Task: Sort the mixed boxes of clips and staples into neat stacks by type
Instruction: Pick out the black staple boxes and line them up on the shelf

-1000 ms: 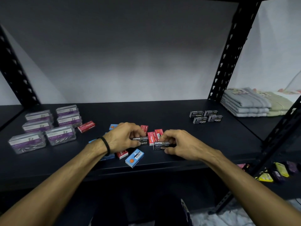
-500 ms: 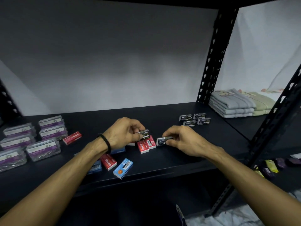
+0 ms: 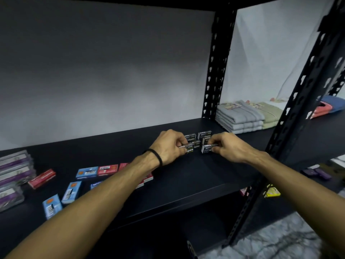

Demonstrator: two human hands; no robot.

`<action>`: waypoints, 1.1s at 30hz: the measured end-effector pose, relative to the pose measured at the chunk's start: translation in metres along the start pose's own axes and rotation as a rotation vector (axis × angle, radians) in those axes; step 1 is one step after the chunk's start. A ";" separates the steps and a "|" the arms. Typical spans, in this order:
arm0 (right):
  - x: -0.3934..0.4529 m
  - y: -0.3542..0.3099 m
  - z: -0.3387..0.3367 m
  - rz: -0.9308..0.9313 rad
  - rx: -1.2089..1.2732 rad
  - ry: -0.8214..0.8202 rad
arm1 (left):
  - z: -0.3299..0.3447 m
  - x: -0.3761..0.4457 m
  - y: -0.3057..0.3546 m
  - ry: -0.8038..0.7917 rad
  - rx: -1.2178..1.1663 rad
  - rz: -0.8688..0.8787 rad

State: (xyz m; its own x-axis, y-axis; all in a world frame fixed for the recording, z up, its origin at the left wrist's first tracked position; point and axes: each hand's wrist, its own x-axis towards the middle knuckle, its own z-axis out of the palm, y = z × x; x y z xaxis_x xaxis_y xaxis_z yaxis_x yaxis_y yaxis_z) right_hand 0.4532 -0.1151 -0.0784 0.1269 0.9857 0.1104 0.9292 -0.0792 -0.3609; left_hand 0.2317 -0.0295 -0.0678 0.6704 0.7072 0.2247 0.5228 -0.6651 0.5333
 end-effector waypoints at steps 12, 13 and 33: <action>0.013 0.027 0.006 0.063 0.003 -0.024 | 0.047 0.020 0.019 -0.061 0.063 -0.055; 0.014 0.028 0.007 0.062 0.000 -0.030 | 0.048 0.020 0.019 -0.062 0.069 -0.052; 0.011 0.033 0.006 0.032 -0.070 -0.035 | 0.055 0.023 0.019 -0.055 0.048 -0.028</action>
State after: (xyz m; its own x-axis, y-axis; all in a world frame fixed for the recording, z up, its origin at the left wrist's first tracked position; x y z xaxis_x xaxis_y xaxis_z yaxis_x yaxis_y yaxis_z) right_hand 0.4834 -0.1057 -0.0942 0.1457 0.9871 0.0670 0.9471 -0.1196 -0.2978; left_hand 0.2860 -0.0395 -0.0974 0.6825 0.7122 0.1642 0.5653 -0.6568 0.4990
